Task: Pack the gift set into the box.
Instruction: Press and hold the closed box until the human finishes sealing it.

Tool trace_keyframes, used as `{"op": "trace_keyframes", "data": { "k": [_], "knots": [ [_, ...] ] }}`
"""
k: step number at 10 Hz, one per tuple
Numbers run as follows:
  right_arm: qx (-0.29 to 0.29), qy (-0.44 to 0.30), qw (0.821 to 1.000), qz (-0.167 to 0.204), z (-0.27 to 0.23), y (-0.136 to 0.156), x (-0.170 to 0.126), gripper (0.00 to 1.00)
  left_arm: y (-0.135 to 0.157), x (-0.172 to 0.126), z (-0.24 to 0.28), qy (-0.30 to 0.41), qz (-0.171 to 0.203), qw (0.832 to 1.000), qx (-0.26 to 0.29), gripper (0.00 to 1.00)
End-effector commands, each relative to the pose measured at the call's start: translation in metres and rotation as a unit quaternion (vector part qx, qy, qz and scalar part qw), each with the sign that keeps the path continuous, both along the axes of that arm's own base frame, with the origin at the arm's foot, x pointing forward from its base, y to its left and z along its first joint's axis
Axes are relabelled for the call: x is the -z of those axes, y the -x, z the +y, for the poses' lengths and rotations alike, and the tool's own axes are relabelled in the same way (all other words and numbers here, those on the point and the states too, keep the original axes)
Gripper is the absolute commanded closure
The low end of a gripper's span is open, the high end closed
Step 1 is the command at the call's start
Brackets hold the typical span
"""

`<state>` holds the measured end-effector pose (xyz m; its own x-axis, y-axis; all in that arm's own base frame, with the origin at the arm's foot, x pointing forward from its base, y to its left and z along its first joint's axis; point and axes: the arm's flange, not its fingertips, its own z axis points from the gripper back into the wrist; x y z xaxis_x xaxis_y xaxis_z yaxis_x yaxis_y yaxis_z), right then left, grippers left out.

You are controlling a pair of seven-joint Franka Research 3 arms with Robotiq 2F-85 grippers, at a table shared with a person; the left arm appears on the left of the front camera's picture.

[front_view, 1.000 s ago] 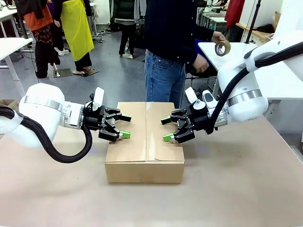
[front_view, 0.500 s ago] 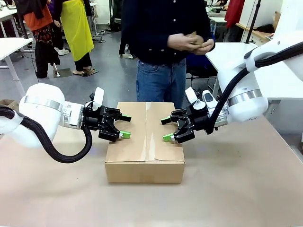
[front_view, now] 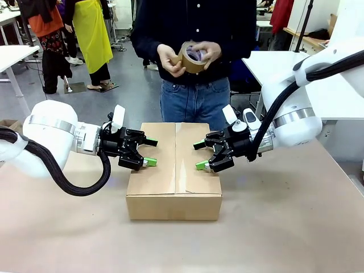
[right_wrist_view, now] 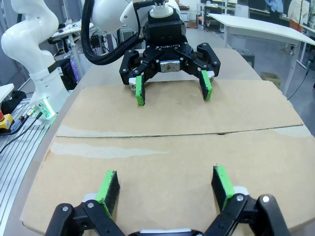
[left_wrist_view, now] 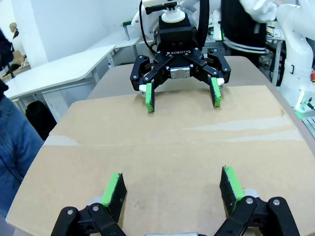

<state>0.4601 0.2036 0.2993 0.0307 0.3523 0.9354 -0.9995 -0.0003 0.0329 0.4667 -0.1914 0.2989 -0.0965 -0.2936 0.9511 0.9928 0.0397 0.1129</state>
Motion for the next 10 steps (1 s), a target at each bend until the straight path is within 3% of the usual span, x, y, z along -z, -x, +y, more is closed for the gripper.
{"op": "trace_keyframes", "data": {
  "k": [1, 10],
  "knots": [
    [0.002, 0.001, 1.000, -0.001, -0.0005, 0.0003, 0.0024, 0.00, 0.0010, 0.0027, 0.0002, -0.001, 0.004, 1.000, 0.000, 0.00],
    [0.002, 0.001, 1.000, -0.001, -0.0005, 0.0003, 0.0024, 0.00, 0.0010, 0.0027, 0.0002, -0.001, 0.004, 1.000, 0.000, 0.00]
  ]
}}
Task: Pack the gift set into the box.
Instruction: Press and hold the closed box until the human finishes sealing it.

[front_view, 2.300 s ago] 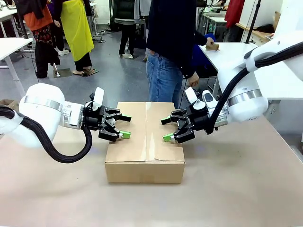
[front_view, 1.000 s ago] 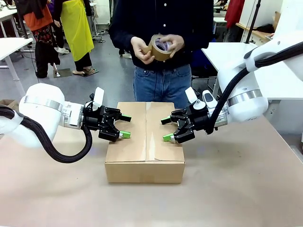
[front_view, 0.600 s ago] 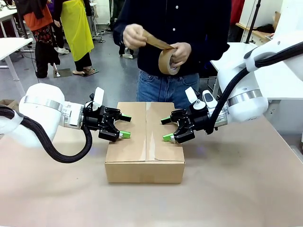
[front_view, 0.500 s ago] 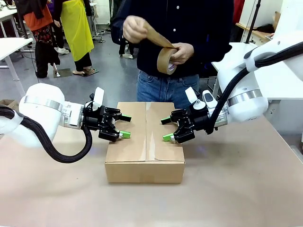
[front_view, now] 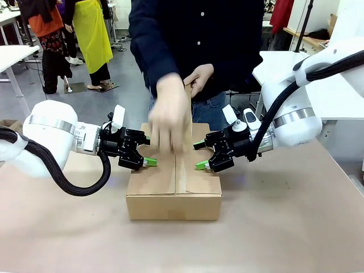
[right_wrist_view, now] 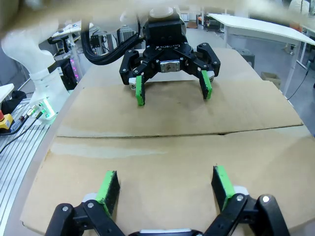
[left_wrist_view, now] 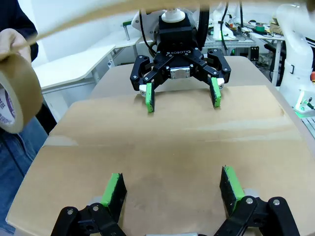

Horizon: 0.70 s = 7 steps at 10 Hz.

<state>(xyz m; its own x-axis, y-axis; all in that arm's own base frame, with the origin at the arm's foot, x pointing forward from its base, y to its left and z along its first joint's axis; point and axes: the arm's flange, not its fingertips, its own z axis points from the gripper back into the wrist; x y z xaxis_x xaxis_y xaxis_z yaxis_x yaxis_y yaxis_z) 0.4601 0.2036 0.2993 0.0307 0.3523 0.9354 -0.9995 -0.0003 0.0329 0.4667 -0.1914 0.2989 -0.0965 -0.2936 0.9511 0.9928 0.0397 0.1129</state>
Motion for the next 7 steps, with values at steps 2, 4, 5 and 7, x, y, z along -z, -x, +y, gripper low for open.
{"op": "trace_keyframes", "data": {
  "k": [2, 4, 5, 7],
  "knots": [
    [0.002, 0.001, 1.000, -0.001, -0.0005, 0.0004, 0.0024, 0.00, 0.0010, 0.0027, 0.0002, -0.001, 0.004, 1.000, 0.000, 0.00],
    [0.002, 0.001, 1.000, -0.001, -0.0005, 0.0004, 0.0024, 0.00, 0.0010, 0.0027, 0.0002, -0.001, 0.004, 1.000, 0.000, 0.00],
    [0.002, 0.001, 1.000, -0.001, -0.0005, 0.0004, 0.0024, 0.00, 0.0010, 0.0027, 0.0002, -0.001, 0.004, 1.000, 0.000, 0.00],
    [0.002, 0.001, 1.000, -0.001, -0.0005, 0.0004, 0.0024, 0.00, 0.0010, 0.0027, 0.0002, -0.001, 0.004, 1.000, 0.000, 0.00]
  ]
}}
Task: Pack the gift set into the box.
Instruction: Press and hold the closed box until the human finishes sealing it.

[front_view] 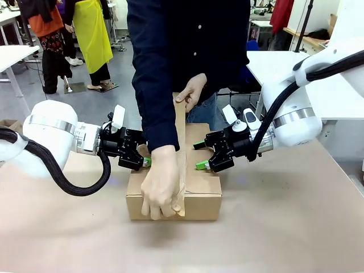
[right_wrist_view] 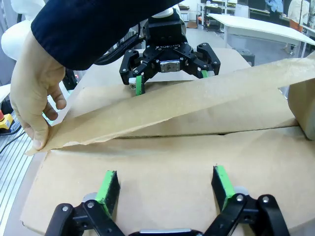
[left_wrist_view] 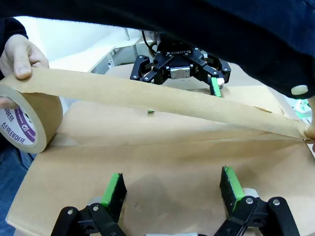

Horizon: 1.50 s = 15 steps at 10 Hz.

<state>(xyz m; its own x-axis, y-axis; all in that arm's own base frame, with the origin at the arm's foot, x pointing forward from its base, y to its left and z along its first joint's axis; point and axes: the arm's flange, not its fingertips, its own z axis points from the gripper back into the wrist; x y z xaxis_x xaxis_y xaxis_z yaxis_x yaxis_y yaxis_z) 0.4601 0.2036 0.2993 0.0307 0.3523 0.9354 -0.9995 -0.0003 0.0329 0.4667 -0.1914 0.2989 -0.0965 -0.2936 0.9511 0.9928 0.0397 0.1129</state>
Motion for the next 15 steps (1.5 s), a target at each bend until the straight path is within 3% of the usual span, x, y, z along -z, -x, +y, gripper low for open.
{"op": "trace_keyframes", "data": {
  "k": [1, 15],
  "knots": [
    [0.002, 0.001, 1.000, -0.001, -0.0005, 0.0004, 0.0024, 0.00, 0.0010, 0.0027, 0.0002, -0.001, 0.004, 1.000, 0.000, 0.00],
    [0.002, 0.001, 1.000, -0.001, -0.0005, 0.0004, 0.0024, 0.00, 0.0010, 0.0027, 0.0002, -0.001, 0.004, 1.000, 0.000, 0.00]
  ]
}}
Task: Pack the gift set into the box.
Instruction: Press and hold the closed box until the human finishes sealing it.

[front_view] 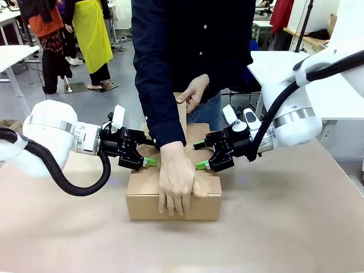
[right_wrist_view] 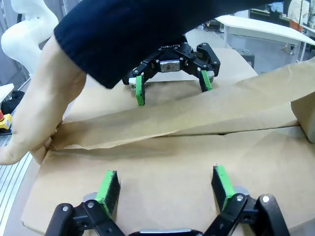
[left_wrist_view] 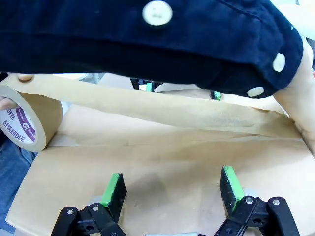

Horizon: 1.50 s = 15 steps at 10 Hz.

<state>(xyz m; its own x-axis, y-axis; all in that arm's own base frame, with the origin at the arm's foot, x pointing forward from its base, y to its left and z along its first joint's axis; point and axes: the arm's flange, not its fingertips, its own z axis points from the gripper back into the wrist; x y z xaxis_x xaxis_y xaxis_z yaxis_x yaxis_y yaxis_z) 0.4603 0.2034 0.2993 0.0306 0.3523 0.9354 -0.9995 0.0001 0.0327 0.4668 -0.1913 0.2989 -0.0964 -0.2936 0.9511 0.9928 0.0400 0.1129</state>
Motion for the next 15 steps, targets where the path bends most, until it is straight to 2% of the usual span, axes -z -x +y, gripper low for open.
{"op": "trace_keyframes", "data": {
  "k": [1, 15],
  "knots": [
    [0.001, 0.001, 1.000, -0.001, -0.0003, 0.0005, 0.0024, 0.00, 0.0011, 0.0027, 0.0001, -0.001, 0.004, 1.000, 0.000, 0.00],
    [0.001, 0.001, 1.000, -0.001, -0.0003, 0.0005, 0.0024, 0.00, 0.0011, 0.0027, 0.0001, -0.001, 0.004, 1.000, 0.000, 0.00]
  ]
}}
